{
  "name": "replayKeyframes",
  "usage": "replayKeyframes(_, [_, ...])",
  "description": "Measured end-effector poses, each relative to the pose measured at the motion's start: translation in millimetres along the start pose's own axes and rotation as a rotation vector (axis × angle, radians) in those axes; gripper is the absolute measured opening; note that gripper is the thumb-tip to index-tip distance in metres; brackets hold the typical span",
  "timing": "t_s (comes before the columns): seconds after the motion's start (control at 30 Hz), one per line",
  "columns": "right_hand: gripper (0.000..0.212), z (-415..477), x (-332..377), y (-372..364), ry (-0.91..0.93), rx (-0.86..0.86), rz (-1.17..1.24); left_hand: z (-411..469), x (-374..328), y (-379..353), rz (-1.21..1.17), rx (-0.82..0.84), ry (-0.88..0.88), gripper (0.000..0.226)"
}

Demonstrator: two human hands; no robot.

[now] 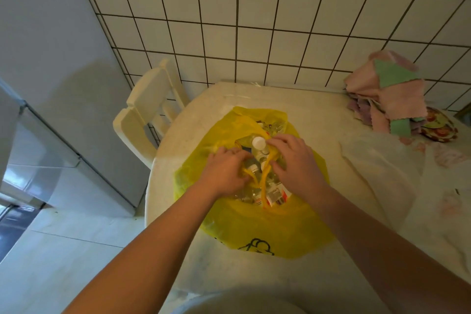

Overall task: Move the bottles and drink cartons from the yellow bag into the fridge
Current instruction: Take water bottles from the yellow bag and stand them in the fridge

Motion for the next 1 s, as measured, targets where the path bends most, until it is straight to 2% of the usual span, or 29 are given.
replayKeyframes(0.07, [0.046, 2, -1, -1, -0.007, 0.009, -0.004, 2, -8, -3, 0.142, 0.023, -0.055, 0.054])
replayKeyframes(0.13, [0.041, 3, -3, -1, -0.015, 0.011, -0.015, 2, -12, -6, 0.225, 0.023, -0.124, 0.040])
replayKeyframes(0.23, [0.027, 4, -7, 0, -0.043, 0.011, -0.029, 2, -13, -12, 0.165, 0.052, -0.201, 0.019])
replayKeyframes(0.3, [0.019, 4, -11, 3, -0.069, -0.023, -0.025, 3, -9, -4, -0.184, 0.065, -0.156, 0.008])
replayKeyframes(0.4, [0.018, 3, -15, 11, -0.088, -0.118, 0.018, 8, 9, 19, -0.946, 0.059, 0.051, 0.017])
replayKeyframes(0.47, [0.016, 5, -14, 15, -0.079, -0.151, 0.028, 12, 23, 37, -1.315, -0.021, 0.165, 0.020])
replayKeyframes(0.57, [0.015, 12, -7, 16, -0.062, -0.152, 0.028, 20, 46, 53, -1.790, -0.082, 0.296, 0.021])
replayKeyframes(0.67, [0.018, 22, 2, 12, -0.047, -0.133, 0.040, 29, 86, 47, -2.076, -0.127, 0.508, 0.039])
replayKeyframes(0.77, [0.024, 35, 5, 1, -0.060, -0.055, 0.031, 26, 129, 26, -2.061, -0.185, 0.764, 0.046])
replayKeyframes(0.87, [0.037, 46, 7, -12, -0.073, 0.051, 0.022, 5, 161, -7, -1.814, -0.203, 1.049, 0.045])
replayKeyframes(0.93, [0.042, 51, 9, -19, -0.074, 0.100, -0.001, -7, 173, -26, -1.603, -0.159, 1.140, 0.036])
replayKeyframes(1.0, [0.044, 54, 11, -23, -0.077, 0.116, -0.012, -12, 176, -33, -1.309, -0.158, 1.123, 0.031])
Point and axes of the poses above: each hand's wrist, its own z-axis towards the middle knuckle, its own y-axis out of the back of the hand, x = y × z, the point moved 7 cm from there along z, towards the middle knuckle, and after that the axes turned 11 degrees about y, right-handed, at the moved point
